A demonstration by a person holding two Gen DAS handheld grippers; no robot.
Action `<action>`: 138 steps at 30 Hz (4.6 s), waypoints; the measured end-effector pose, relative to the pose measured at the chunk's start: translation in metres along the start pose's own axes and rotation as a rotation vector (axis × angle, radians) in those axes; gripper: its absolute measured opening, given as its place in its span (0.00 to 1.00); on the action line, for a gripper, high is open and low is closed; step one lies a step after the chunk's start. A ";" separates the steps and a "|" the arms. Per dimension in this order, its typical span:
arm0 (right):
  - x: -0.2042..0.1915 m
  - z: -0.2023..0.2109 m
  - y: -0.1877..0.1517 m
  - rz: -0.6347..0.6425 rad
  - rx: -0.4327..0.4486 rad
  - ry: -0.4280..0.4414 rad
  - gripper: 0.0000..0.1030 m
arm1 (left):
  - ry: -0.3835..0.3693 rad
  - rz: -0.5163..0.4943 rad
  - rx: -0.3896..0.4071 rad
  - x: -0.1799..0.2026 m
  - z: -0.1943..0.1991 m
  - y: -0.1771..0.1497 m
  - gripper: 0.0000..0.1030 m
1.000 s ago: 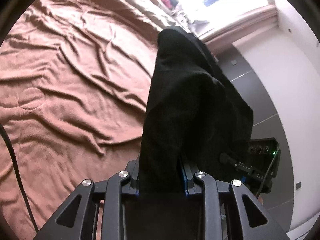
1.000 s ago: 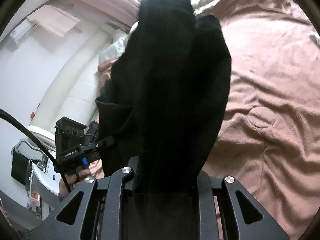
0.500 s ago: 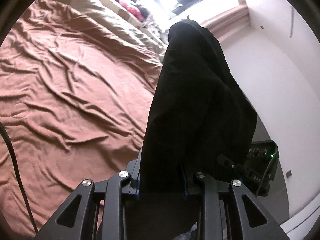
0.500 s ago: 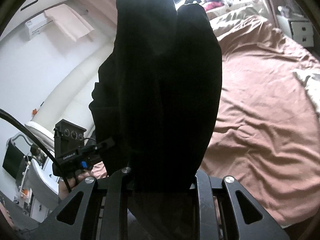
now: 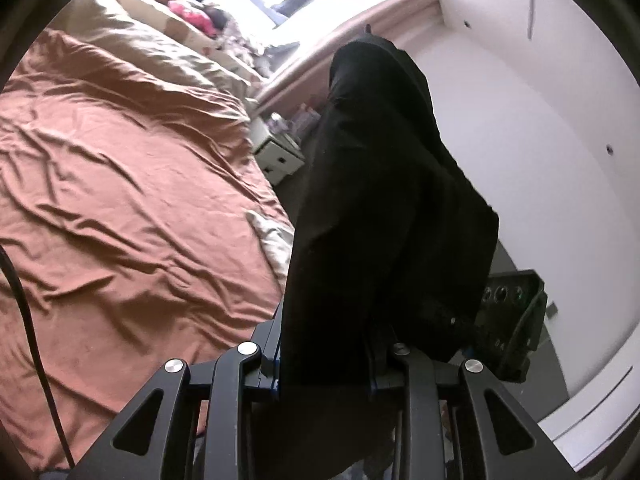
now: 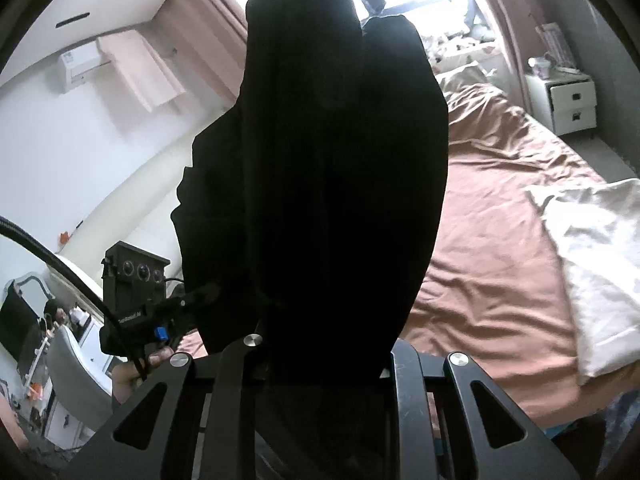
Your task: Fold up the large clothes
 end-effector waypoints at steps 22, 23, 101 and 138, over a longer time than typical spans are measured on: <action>0.142 0.139 0.039 -0.038 0.111 -0.180 0.18 | -0.078 -0.080 -0.204 0.122 -0.238 0.014 0.29; 0.148 0.143 0.043 -0.035 0.107 -0.192 0.18 | -0.085 -0.079 -0.210 0.129 -0.250 0.014 0.29; 0.241 0.156 -0.078 -0.653 0.243 -0.622 0.21 | 0.239 -0.054 -0.426 0.008 -0.474 -0.052 0.33; 0.027 0.175 -0.087 -0.352 0.254 -0.783 1.00 | 0.366 -0.329 -0.172 0.040 -0.175 -0.068 1.00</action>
Point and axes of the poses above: each gripper's, at about its wrist camera, not at the fingertips, and z roughly against the way its jaws point, x to its right, y to its top, the point moved 4 cm from there along -z, roughly the way its jaws point, and after that the axes turned 2 degrees about z, right-handed, at the moved point
